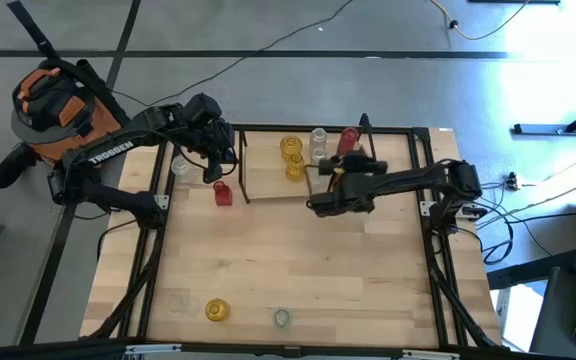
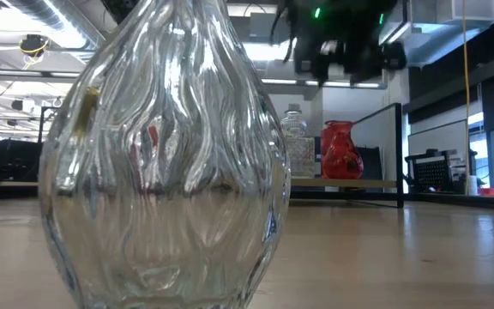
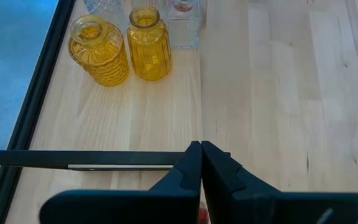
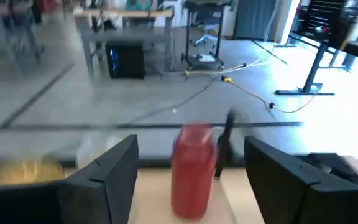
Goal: Sort vases onto shelf
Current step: Adjust the shelf
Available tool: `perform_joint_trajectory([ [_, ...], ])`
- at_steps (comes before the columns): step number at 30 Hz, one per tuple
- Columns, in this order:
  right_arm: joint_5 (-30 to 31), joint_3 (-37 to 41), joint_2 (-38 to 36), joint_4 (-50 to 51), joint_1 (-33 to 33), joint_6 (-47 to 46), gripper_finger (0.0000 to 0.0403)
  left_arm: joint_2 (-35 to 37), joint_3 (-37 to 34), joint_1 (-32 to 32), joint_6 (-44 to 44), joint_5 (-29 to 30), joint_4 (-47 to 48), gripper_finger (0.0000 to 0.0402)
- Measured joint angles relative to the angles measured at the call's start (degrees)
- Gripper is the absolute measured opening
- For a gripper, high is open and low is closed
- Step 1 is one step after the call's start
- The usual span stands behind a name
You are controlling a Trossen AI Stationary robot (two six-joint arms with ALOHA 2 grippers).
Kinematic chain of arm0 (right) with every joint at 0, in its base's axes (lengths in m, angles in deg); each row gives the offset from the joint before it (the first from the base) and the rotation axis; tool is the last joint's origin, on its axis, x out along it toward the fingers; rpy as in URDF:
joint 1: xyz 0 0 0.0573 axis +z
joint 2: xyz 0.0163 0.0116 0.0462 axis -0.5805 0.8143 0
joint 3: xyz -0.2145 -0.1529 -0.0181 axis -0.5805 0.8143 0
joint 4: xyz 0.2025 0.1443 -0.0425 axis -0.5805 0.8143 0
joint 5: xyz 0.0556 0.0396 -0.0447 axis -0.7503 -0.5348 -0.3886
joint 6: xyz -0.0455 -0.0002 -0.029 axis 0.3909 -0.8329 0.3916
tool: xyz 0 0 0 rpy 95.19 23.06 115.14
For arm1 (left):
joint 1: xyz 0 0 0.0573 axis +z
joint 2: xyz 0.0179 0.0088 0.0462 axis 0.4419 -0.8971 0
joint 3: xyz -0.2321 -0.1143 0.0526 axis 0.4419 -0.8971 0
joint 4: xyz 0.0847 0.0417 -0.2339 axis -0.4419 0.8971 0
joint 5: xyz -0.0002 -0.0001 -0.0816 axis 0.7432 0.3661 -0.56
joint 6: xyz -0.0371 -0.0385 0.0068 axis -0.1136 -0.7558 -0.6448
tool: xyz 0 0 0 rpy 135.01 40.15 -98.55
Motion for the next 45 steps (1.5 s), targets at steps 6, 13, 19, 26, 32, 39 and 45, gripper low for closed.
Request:
perform_joint_trajectory([
  [6, -1.6, -3.0, -9.0, 2.9, 0.7, 1.4, 0.0218, 0.0, -0.1, 0.0, 0.0, 0.0, 0.2, 0.0],
  [13, -14.9, 6.2, -21.8, 3.3, 0.7, 4.2, 0.0137, -0.1, -3.5, 0.0, 0.0, -0.4, -0.1, 0.0],
  [19, -24.1, 14.1, -34.2, 1.9, 0.7, 3.0, 0.0129, -0.2, -7.4, -0.2, -0.1, -1.2, -0.2, 0.0],
  [26, -33.3, 23.5, -46.1, -15.4, 0.6, 16.2, 0.0203, -0.2, -7.8, -0.6, -0.1, -1.5, -2.3, 0.0],
  [32, -38.3, 30.5, -47.7, -22.0, -0.7, 16.6, 0.0223, -0.2, -7.8, -0.6, -0.4, -1.6, -4.3, 0.0],
  [39, -40.9, 33.8, -47.5, -32.1, -4.2, 23.9, 0.0207, -0.2, -7.8, -0.6, -0.4, -1.8, -4.3, 0.0],
  [45, -44.6, 34.8, -46.8, -32.7, -9.2, 29.3, 0.0193, -0.2, -7.8, -0.6, -0.5, -1.8, -4.3, 0.0],
])
